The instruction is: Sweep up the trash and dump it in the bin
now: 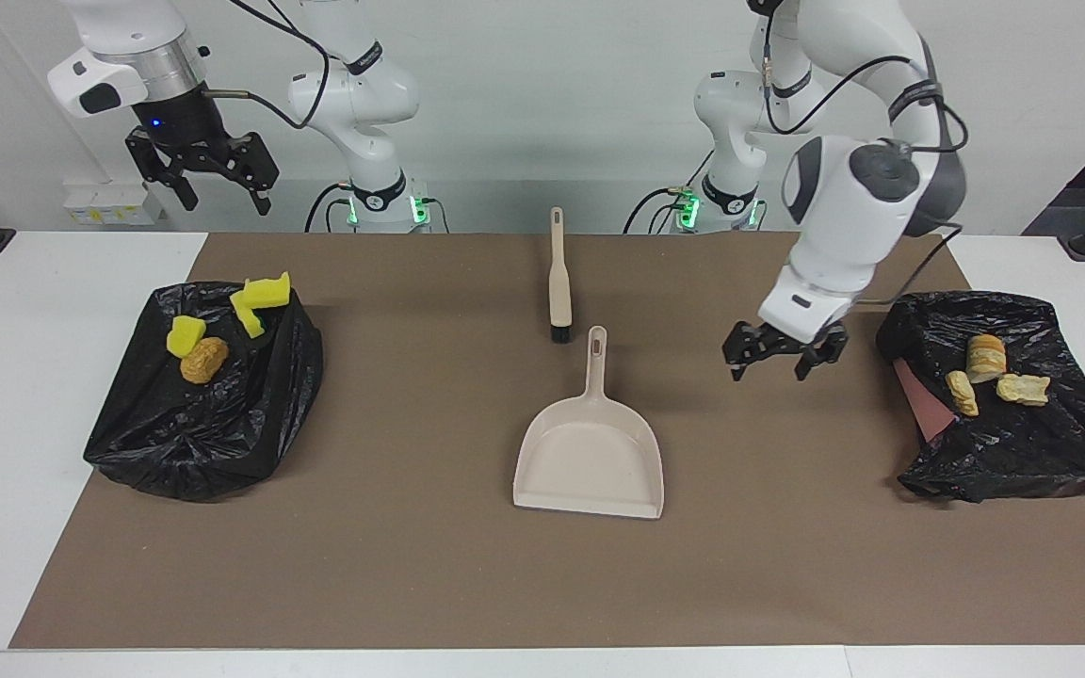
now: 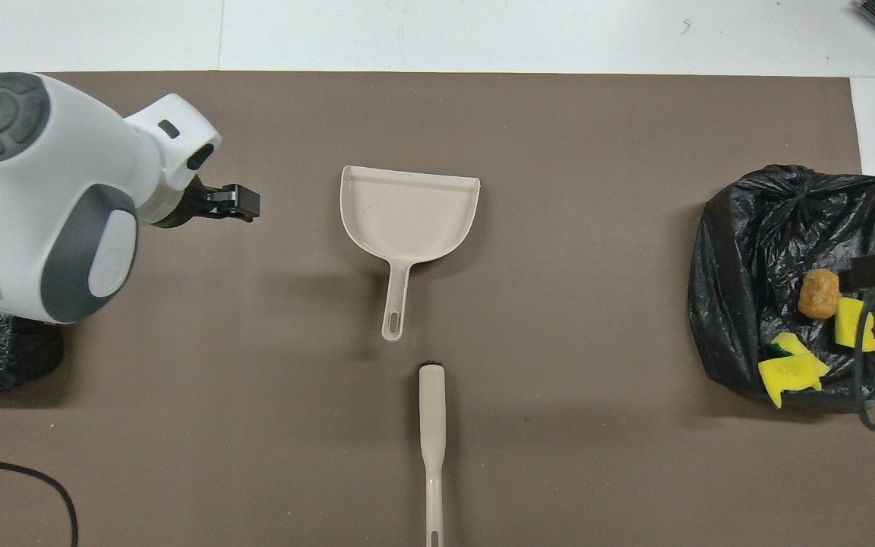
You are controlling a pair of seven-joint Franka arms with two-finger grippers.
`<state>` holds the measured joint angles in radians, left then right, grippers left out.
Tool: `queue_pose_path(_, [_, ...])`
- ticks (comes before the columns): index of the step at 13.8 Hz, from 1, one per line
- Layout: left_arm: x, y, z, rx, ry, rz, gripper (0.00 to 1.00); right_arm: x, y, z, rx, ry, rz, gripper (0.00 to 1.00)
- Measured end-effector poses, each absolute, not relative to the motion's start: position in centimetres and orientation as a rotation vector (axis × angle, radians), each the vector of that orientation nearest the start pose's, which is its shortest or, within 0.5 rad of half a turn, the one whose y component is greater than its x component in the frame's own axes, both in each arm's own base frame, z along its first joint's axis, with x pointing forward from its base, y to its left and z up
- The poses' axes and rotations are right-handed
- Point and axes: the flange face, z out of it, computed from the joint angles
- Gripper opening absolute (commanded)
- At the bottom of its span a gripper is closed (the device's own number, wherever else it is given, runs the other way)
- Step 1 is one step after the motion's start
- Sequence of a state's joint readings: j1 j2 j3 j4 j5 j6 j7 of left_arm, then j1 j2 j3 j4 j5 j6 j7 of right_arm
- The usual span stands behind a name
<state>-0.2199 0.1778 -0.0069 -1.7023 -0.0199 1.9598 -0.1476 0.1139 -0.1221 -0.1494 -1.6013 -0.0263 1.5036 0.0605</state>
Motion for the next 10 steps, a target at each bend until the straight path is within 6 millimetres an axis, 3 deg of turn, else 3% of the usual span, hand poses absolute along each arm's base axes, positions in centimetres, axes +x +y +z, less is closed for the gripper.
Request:
queue_pose_path(3, [60.0, -8.8, 52.3, -3.160, 0.183, -0.095, 1.00, 50.8, -2.7, 66.8, -3.146, 0.153, -0.025, 1.00])
queue_pose_path(5, [59.0, -6.3, 54.5, -3.156, 0.195, -0.103, 1.00, 50.8, -2.7, 66.8, -3.146, 0.153, -0.025, 1.00])
queue_pose_path(10, [57.5, -5.1, 56.4, -3.146, 0.204, -0.056, 1.00, 51.0, -2.7, 66.9, -3.146, 0.153, -0.056, 1.00])
